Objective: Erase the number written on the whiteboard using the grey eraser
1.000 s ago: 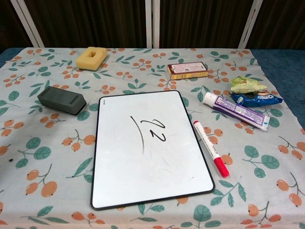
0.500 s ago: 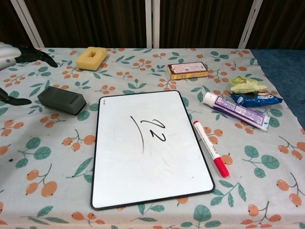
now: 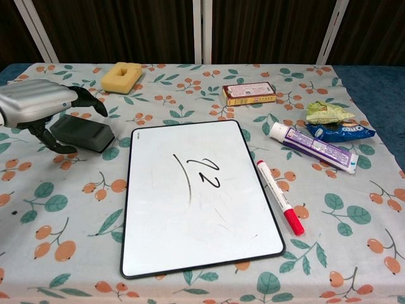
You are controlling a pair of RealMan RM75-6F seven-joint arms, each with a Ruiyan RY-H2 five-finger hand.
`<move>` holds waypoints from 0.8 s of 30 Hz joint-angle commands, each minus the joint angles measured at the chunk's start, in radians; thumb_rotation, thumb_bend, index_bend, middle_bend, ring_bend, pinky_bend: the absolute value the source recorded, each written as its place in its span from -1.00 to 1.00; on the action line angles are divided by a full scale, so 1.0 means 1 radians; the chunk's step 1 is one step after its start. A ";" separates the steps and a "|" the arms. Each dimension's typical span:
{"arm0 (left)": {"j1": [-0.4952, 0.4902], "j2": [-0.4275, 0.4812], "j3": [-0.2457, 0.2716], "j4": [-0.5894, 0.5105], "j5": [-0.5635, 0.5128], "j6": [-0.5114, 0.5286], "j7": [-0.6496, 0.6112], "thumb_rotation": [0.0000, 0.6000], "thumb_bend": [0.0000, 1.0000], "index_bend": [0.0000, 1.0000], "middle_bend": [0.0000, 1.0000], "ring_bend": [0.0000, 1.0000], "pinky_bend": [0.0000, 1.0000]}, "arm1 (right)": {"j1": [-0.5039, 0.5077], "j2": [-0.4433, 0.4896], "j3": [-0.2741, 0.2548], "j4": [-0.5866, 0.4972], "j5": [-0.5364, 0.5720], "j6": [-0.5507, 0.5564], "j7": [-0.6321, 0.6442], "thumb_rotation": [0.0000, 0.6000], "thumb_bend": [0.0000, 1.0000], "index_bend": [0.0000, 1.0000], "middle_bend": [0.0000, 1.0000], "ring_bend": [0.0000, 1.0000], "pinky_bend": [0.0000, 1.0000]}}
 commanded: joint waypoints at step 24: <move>0.005 -0.041 0.017 0.072 -0.013 0.049 -0.070 1.00 -0.37 -0.05 -0.19 -0.45 -0.19 | 0.005 -0.019 0.008 0.012 0.015 -0.034 -0.005 1.00 -0.04 -1.00 -1.00 -1.00 -1.00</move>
